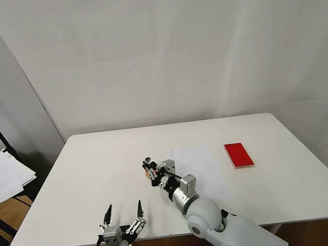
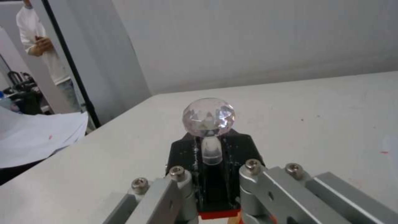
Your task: Pick up the stamp from the ink pad and place it onto another ink pad.
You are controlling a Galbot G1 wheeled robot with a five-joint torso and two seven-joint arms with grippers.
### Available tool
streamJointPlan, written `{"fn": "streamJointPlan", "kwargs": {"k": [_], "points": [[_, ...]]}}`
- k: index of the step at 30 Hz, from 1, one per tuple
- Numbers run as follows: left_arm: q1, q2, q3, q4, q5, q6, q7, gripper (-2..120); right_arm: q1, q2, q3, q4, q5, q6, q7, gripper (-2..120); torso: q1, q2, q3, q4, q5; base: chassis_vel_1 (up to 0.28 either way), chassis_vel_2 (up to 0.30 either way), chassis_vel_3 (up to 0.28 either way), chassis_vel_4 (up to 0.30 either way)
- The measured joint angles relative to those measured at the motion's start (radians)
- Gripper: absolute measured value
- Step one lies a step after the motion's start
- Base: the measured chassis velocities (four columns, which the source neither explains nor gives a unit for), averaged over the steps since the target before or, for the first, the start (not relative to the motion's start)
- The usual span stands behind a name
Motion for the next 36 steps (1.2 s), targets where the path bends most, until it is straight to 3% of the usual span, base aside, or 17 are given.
{"fn": "streamJointPlan", "kwargs": {"k": [36], "points": [[0.000, 0.000, 0.000, 0.000, 0.000, 0.000, 0.000, 102, -0.023, 0.018, 0.025, -0.081, -0.020, 0.032, -0.011, 8, 0.000, 0.000, 0.000, 0.0000, 0.0001, 0.000, 0.000, 0.000, 0.000]]}}
